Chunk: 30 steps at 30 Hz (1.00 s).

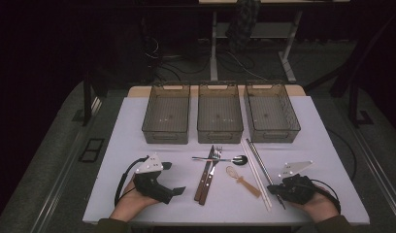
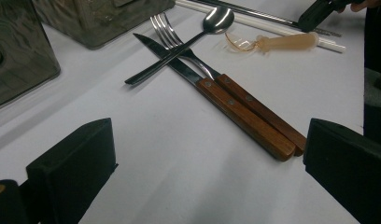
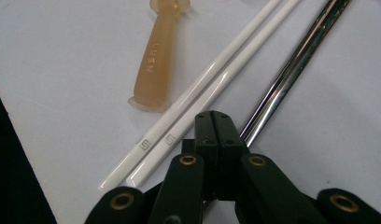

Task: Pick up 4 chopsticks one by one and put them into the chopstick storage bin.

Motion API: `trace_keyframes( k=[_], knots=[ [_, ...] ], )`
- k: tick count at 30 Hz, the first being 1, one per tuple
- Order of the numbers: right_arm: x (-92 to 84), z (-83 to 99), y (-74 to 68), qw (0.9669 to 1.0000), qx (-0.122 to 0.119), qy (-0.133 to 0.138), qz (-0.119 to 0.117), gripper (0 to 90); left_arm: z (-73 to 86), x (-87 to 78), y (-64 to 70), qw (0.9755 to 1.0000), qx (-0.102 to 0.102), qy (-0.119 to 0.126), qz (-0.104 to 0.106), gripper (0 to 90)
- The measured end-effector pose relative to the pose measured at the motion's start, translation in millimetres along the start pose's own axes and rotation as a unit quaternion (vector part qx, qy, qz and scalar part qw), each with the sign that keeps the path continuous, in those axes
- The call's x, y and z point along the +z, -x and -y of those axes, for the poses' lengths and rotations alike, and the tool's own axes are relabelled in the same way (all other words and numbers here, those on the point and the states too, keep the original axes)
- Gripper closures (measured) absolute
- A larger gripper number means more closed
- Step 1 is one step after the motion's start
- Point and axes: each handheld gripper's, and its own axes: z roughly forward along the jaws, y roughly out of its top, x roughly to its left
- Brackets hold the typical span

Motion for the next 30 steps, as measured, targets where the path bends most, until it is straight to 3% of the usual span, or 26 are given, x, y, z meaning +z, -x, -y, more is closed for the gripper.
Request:
trace_keyframes(
  k=[30],
  knots=[
    [-8.8,8.2,14.5,0.9994,0.02,-0.005,0.029,89.5,0.4,1.4,1.0,1.0,0.004,-0.003,0.006,0.8]
  ],
)
